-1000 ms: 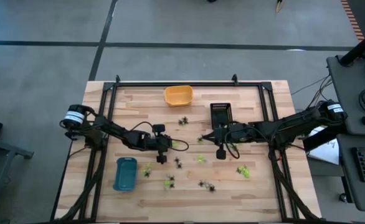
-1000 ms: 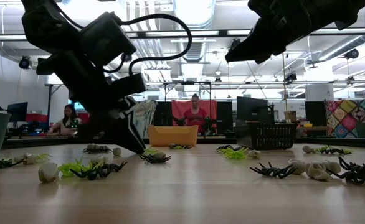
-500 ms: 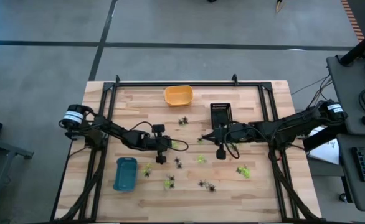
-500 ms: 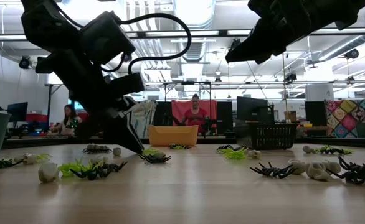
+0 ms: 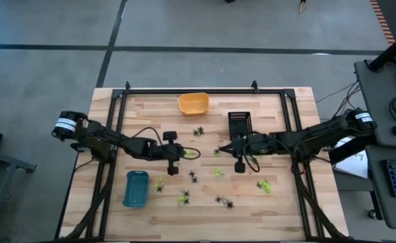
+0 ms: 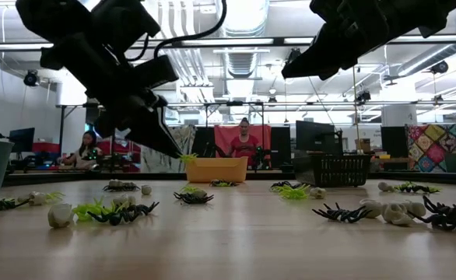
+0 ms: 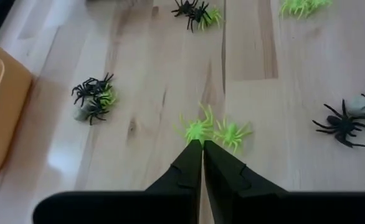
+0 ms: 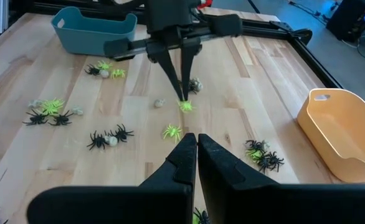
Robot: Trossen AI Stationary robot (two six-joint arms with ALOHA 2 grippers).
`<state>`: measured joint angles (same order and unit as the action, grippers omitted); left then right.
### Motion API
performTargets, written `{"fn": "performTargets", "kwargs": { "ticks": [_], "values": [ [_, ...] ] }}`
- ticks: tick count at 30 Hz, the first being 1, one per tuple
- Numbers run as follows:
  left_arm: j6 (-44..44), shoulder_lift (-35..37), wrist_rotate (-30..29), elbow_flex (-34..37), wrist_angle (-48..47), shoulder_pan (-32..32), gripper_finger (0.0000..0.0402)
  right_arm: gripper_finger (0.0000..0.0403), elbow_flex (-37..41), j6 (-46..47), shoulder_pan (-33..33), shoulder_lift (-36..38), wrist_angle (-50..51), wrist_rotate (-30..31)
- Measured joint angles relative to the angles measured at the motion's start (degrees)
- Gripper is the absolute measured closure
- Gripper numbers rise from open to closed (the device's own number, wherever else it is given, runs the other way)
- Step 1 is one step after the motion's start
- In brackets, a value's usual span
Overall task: Sort Halloween decoration
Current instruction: Put the green spider toy into the blue bin
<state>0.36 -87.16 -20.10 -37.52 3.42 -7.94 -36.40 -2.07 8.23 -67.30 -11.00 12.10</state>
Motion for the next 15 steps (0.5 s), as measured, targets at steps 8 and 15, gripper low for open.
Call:
{"fn": "performTargets", "kwargs": {
  "ticks": [8, 15],
  "values": [
    [-0.9, 8.0, 1.6, -0.1, -3.8, -1.3, 0.0401, 0.0394, 0.0, 0.0, 0.0, 0.0, 0.0, 0.0],
    [-2.6, 13.9, 2.3, -0.1, -8.0, -2.2, 0.0401, 0.0394, 0.0, 0.1, 0.0, 0.0, 0.0, 0.0]
  ]
}}
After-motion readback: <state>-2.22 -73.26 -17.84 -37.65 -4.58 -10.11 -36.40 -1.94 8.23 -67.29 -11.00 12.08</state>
